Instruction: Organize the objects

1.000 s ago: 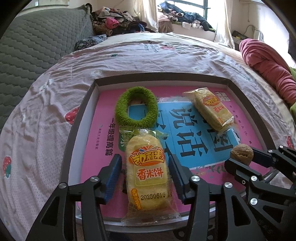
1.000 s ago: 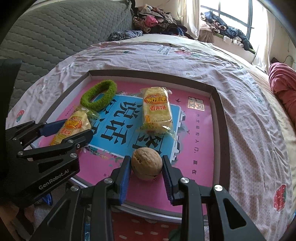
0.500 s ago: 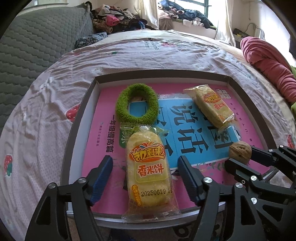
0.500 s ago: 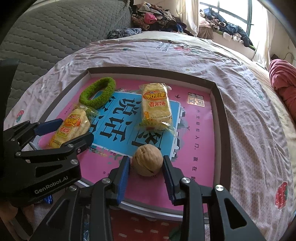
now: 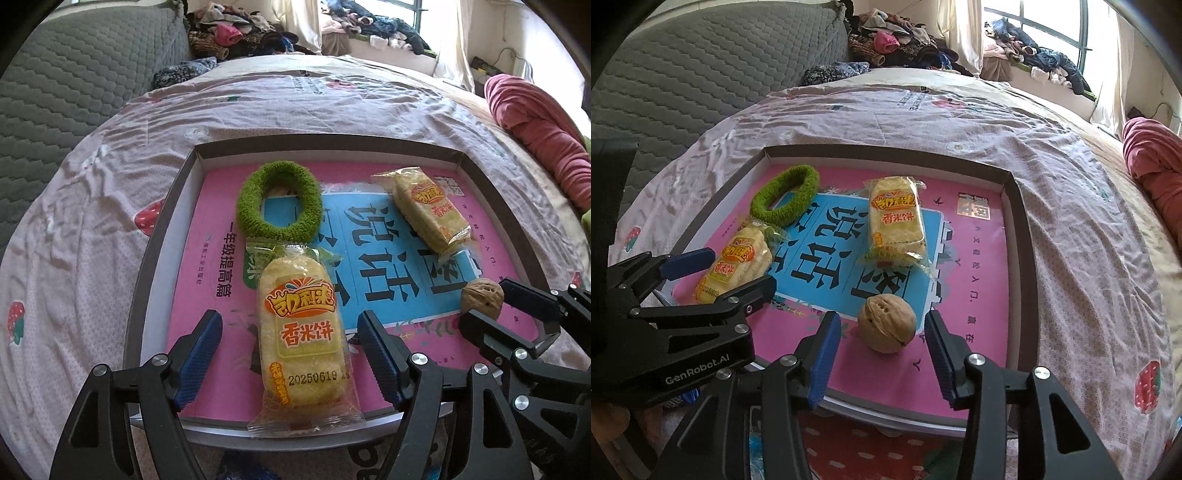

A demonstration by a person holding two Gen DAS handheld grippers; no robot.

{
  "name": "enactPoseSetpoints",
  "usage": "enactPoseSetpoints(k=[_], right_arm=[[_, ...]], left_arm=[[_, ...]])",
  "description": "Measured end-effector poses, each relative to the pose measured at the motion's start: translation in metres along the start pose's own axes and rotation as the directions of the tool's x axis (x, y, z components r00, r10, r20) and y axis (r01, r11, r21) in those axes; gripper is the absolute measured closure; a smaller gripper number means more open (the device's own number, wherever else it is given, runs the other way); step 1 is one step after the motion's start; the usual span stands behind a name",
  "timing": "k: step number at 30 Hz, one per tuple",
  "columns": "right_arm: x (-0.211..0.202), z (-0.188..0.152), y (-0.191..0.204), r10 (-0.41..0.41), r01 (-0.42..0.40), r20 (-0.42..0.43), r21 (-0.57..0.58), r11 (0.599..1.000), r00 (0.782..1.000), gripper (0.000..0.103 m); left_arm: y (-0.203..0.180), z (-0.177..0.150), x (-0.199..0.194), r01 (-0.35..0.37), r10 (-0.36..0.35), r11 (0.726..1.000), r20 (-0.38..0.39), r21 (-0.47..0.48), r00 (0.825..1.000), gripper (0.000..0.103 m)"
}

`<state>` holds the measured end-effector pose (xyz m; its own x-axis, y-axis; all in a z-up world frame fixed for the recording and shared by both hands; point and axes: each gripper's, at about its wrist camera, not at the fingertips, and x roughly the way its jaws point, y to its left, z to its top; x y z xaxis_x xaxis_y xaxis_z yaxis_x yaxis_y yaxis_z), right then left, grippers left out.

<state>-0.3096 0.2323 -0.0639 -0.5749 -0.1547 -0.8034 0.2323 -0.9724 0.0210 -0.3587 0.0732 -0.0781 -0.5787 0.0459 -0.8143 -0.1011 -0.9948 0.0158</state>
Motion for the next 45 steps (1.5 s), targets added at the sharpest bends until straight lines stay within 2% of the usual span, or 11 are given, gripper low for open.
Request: enactPoseSetpoints(k=[4,10,14,20,25,29,33,40,45], right_arm=[[-0.005,0.001,-0.003,-0.003,0.003,0.017,0.013,1.000,1.000,0.047],[-0.013,0.004,-0.002,0.004,-0.005,0.038,0.029,1.000,0.999,0.045],[-0.020,0.005,0.001,-0.025,0.024,0.057,0.024,0.999,0.998,0.037],[-0.035,0.005,0.004,-0.029,0.026,0.087,0.043,0.999,0.996,0.034],[-0.047,0.001,0.006,-0.017,0.013,0.077,0.057,0.998,0.997,0.033],[-0.067,-0.001,0.008,-0.008,0.000,0.107,0.077,0.997,0.994,0.032],[-0.086,-0.005,0.013,-0.018,0.007,0.131,0.082,0.997,0.991,0.021],[-0.118,-0.014,0.021,-0.006,-0.009,0.141,0.102,0.995,0.990,0.021],[-0.153,-0.013,0.028,-0.001,-0.018,0.172,0.111,0.994,0.985,0.021]], left_arm=[[0.002,0.000,-0.002,-0.003,0.003,1.000,0.012,-0.006,1.000,0.022],[0.004,0.001,-0.007,-0.001,0.001,1.000,0.021,-0.008,1.000,0.021],[0.006,0.002,-0.013,0.000,0.000,1.000,0.028,-0.012,1.000,0.021],[0.010,0.003,-0.027,-0.005,0.006,1.000,0.048,-0.024,0.999,0.021],[0.010,0.001,-0.049,0.001,0.001,1.000,0.073,-0.028,0.997,0.020],[0.010,-0.005,-0.060,0.023,-0.020,0.999,0.075,-0.033,0.997,0.018],[0.013,-0.012,-0.077,0.013,-0.010,0.999,0.079,-0.047,0.997,0.017],[0.017,-0.025,-0.109,0.016,-0.012,0.999,0.071,-0.052,0.997,0.015],[0.022,-0.027,-0.145,0.006,-0.002,0.999,0.094,-0.047,0.996,0.015]])
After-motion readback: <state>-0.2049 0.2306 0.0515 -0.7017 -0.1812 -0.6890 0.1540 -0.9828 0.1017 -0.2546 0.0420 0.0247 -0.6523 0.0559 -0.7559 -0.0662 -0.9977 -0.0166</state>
